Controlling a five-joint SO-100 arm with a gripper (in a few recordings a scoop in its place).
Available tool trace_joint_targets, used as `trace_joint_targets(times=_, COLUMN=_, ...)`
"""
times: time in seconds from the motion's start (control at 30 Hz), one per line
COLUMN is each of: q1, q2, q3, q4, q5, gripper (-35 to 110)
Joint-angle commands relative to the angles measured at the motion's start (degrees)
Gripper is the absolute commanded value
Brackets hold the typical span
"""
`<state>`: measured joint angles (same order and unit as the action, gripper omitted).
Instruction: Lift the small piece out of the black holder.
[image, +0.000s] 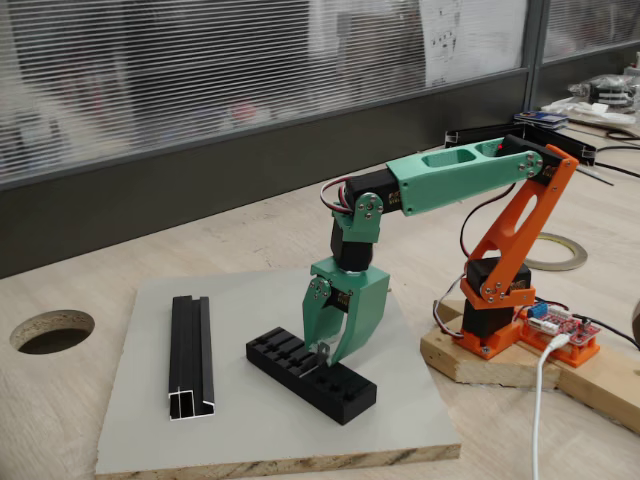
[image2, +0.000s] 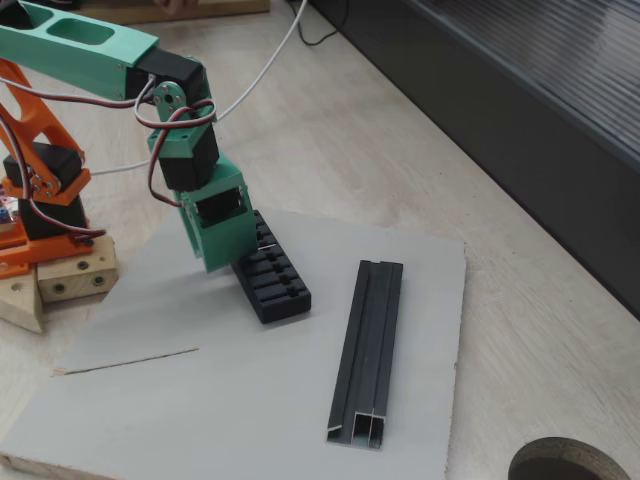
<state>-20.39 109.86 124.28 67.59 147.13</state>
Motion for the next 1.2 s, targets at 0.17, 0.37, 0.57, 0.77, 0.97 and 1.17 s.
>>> trace_joint_targets(times=0.17, q1=-0.8, q2=1.6, q3=-1.0, q4=0.1, q5=0.7, gripper=25)
trace_joint_targets(times=0.37, q1=-0.7, q2=1.7, q3=-1.1, q4=-0.1, q5=0.5, gripper=14)
trace_joint_targets(times=0.57, q1=-0.7, q2=1.7, q3=-1.1, q4=-0.1, q5=0.6, gripper=3)
trace_joint_targets(times=0.77, q1=-0.7, q2=1.7, q3=-1.1, q4=-0.1, q5=0.5, gripper=3)
trace_joint_targets(times=0.97, q1=-0.7, q2=2.8, q3=-1.1, q4=-0.1, q5=0.5, gripper=3)
trace_joint_targets(times=1.17, q1=-0.6, q2=12.0, q3=-1.1, q4=0.0, q5=1.1, gripper=3)
